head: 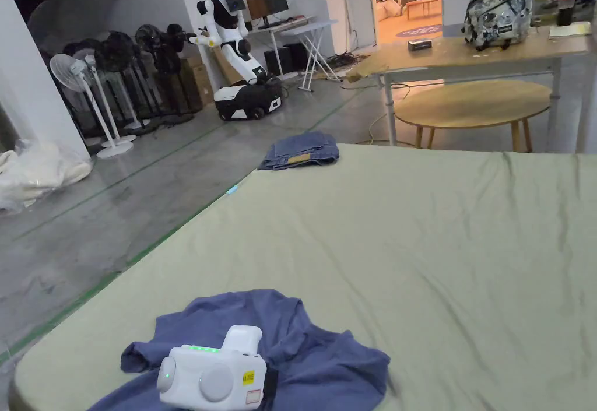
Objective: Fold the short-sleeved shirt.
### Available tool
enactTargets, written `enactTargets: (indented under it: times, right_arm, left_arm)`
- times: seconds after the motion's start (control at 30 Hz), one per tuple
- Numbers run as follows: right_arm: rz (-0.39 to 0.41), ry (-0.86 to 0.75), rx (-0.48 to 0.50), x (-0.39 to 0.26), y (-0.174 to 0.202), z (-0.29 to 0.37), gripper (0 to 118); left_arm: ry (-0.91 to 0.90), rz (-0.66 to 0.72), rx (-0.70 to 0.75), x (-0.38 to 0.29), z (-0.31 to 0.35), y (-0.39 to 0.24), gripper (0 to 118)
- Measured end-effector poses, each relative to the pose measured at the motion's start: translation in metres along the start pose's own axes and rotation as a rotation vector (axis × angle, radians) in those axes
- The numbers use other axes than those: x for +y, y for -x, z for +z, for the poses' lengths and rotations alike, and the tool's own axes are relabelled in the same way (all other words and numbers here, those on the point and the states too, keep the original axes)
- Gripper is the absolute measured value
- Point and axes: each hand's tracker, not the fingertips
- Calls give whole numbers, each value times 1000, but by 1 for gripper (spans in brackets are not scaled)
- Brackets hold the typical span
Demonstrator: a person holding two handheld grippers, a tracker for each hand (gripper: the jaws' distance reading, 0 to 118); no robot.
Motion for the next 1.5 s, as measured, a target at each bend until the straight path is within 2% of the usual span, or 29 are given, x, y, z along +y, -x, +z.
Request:
enactTargets:
  times: [0.13, 0.17, 0.23, 0.27, 0.3, 0.37, 0.4, 0.5, 0.57, 0.67, 0.77, 0.8, 0.83, 0.9, 1.0, 1.07, 1.17, 1.2, 1.3, 1.33, 1.37, 1.4, 1.43, 1.5]
  right_arm:
    - [23, -24, -5, 0, -8, 20, 0]
    - [24, -34, -9, 0, -12, 25, 0]
    - [-1, -48, -23, 2, -19, 33, 0]
    - [-20, -52, -20, 2, -24, 36, 0]
    - [-51, -64, -23, 1, -30, 39, 0]
    - [-100, -80, -40, -2, -37, 44, 0]
    - [-105, -74, -52, -2, -39, 45, 0]
    - [-39, -72, -117, -2, -37, 53, 0]
    - [-55, -85, -105, -1, -39, 63, 0]
    - [-119, -113, -96, 4, -45, 76, 0]
    - [-131, -124, -127, 3, -53, 88, 0]
    - [-126, -123, -143, 2, -56, 94, 0]
    - [-116, -126, -163, 1, -58, 101, 0]
    - [-105, -140, -200, -3, -66, 116, 0]
    - [-120, -134, -274, -8, -81, 134, 0]
    - [-129, -123, -312, -12, -91, 144, 0]
    - [-137, -112, -376, -20, -105, 158, 0]
    - [-138, -104, -384, -22, -109, 163, 0]
    - [-146, -96, -431, -28, -117, 172, 0]
    - [-157, -95, -433, -29, -119, 175, 0]
    - [-174, -95, -434, -31, -121, 177, 0]
    - [-188, -100, -425, -32, -123, 178, 0]
    - [-195, -99, -419, -31, -124, 177, 0]
    - [-199, -101, -415, -31, -123, 175, 0]
  left_arm:
    - [-27, 189, -98, 19, 20, 24, 0]
    - [-106, 263, -128, 31, 43, 33, 0]
    - [-241, 286, -100, 63, 89, 40, 0]
    - [-272, 241, -73, 77, 121, 32, 0]
    - [-359, 138, -25, 96, 149, 30, 0]
    - [-416, 95, -18, 133, 196, 23, 0]
    - [-471, 126, -74, 156, 211, 25, 0]
    - [-641, 29, -23, 203, 263, -9, 0]
    - [-638, -47, -23, 220, 276, -40, 0]
    - [-624, -104, -124, 222, 263, -101, 0]
    - [-550, -141, -257, 191, 211, -178, 0]
    - [-495, -164, -310, 171, 175, -215, 0]
    - [-458, -165, -296, 153, 154, -240, 0]
    - [-339, -175, -466, 104, 109, -305, 0]
    - [-207, -231, -627, 14, 85, -415, 0]
    - [-85, -252, -735, -33, 69, -471, 0]
    - [20, -376, -852, -109, 73, -538, 0]
    - [47, -428, -863, -128, 92, -546, 0]
    - [106, -387, -939, -162, 104, -560, 0]
    - [91, -382, -951, -165, 108, -558, 8]
    - [83, -356, -996, -165, 112, -552, 24]
    - [58, -359, -1014, -162, 116, -543, 34]
    - [26, -352, -1023, -156, 122, -533, 35]
    - [-54, -340, -971, -135, 135, -503, 45]
